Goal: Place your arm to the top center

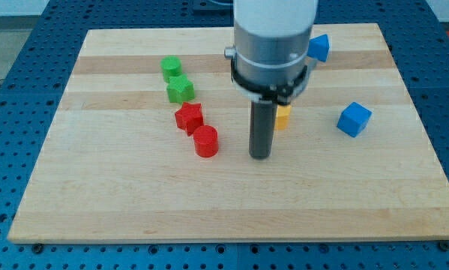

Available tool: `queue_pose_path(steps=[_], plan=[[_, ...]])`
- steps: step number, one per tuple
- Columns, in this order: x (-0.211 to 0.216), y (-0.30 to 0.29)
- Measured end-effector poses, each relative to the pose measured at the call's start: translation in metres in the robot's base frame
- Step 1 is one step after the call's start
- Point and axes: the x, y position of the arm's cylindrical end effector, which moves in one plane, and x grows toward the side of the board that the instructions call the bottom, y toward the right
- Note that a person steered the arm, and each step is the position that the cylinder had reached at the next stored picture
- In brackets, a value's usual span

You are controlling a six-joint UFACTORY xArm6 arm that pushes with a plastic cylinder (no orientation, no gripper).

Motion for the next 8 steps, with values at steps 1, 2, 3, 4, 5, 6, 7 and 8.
queue_pose_path(steps=[1,2,3,4,5,6,7,8], plan=[[-0.035,-0.011],[-0.064,-0.029],[-0.105,-0.033],[-0.148,-0.029],[-0.187,-0.013],[-0.21,-0.002],[-0.214,-0.002],[-0.218,-0.015]])
